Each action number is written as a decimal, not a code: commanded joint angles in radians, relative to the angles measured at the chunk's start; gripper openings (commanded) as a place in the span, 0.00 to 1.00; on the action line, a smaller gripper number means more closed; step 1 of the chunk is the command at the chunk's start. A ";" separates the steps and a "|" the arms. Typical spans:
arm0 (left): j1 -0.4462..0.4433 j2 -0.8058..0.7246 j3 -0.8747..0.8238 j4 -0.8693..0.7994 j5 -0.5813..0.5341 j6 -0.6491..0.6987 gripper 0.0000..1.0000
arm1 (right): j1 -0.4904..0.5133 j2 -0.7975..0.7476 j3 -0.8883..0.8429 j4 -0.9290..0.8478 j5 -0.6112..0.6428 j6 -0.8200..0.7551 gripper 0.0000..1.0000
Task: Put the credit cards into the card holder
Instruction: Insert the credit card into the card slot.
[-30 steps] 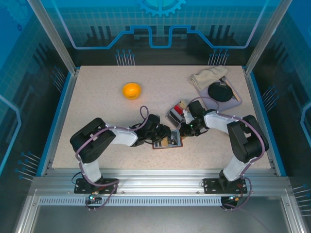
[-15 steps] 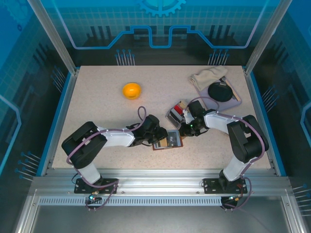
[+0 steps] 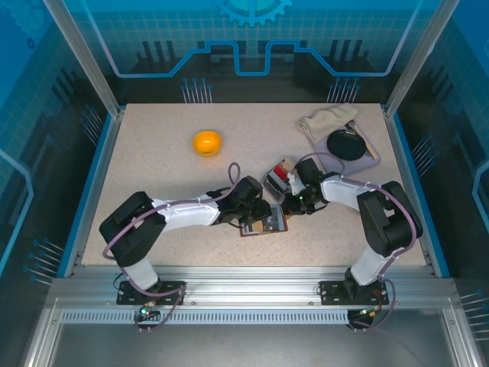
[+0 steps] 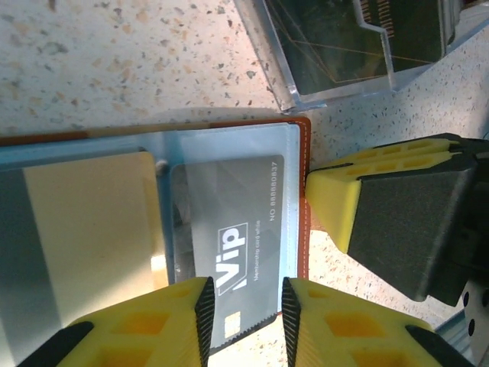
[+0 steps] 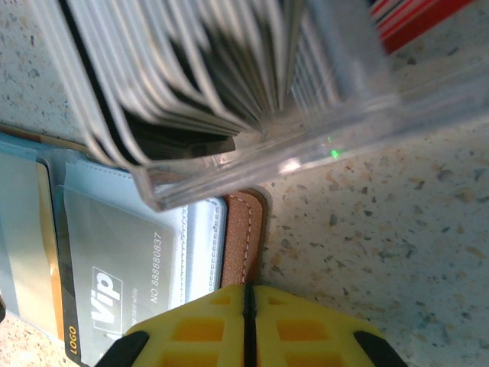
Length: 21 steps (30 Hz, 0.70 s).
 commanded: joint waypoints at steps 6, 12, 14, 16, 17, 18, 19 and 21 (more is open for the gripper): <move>-0.023 0.102 0.121 -0.196 -0.051 0.059 0.35 | 0.000 0.024 -0.041 -0.071 -0.010 0.031 0.10; -0.040 0.148 0.171 -0.302 -0.097 0.069 0.35 | 0.000 0.023 -0.043 -0.070 -0.008 0.030 0.10; -0.043 0.151 0.165 -0.273 -0.077 0.071 0.35 | 0.002 0.025 -0.043 -0.070 -0.009 0.031 0.10; -0.043 0.157 0.164 -0.242 -0.048 0.075 0.34 | 0.001 0.027 -0.043 -0.070 -0.011 0.031 0.10; -0.043 0.161 0.165 -0.230 -0.039 0.074 0.34 | 0.003 0.028 -0.042 -0.070 -0.011 0.031 0.10; -0.043 0.165 0.164 -0.213 -0.028 0.070 0.34 | 0.003 0.029 -0.042 -0.070 -0.012 0.030 0.10; -0.043 0.169 0.163 -0.200 -0.021 0.068 0.34 | 0.003 0.029 -0.042 -0.070 -0.013 0.029 0.10; -0.043 0.181 0.170 -0.187 -0.005 0.063 0.34 | 0.005 0.031 -0.040 -0.069 -0.016 0.030 0.10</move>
